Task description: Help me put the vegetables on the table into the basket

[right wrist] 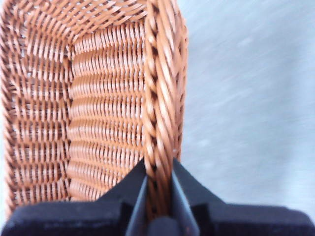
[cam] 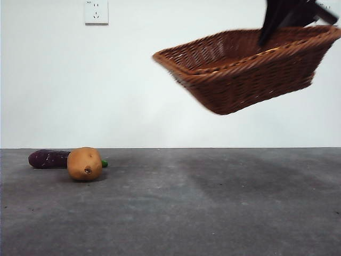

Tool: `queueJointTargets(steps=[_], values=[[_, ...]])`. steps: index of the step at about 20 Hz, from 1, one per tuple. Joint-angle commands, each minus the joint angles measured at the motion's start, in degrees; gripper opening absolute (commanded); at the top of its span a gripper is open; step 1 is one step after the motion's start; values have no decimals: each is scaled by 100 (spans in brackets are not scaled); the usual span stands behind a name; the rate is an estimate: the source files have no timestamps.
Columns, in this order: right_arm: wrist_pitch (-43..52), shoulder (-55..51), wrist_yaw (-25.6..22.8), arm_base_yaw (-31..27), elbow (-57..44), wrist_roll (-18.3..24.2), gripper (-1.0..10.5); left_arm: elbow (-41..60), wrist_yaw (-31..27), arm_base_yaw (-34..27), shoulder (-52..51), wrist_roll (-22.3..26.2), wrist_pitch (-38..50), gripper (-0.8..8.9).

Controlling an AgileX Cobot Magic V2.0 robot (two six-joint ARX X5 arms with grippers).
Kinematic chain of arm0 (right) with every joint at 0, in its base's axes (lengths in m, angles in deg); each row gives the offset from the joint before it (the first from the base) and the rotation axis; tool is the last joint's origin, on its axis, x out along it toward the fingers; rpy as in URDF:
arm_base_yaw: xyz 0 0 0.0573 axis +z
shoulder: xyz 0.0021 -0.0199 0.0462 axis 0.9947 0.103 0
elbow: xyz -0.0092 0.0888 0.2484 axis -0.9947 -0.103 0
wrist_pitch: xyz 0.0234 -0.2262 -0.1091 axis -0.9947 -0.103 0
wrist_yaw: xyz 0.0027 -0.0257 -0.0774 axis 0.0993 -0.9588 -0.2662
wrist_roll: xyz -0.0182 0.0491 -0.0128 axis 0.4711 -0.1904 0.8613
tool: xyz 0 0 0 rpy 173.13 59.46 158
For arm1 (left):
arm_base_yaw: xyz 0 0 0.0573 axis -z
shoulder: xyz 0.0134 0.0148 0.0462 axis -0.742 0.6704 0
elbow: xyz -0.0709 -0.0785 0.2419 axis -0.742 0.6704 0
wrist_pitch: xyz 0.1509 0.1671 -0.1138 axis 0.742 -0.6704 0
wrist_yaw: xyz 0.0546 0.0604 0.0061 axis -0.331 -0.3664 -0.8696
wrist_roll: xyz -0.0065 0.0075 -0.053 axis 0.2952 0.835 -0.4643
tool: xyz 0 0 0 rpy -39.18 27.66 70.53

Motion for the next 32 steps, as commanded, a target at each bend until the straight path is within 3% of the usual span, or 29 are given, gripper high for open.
queueJointTargets(steps=[1,9,14,32], values=[[48,-284,105,-149,22,168,-12,44,28,-297,487,-468,-181,440],[-162,-540,385,-216,22,393,-12,42,22,-509,2271,-1257,-291,442],[-225,-540,387,-219,22,535,-12,42,46,-671,2948,-1545,-470,510],[-245,-540,597,-212,20,673,-12,44,177,-767,4109,-1827,-31,508]])
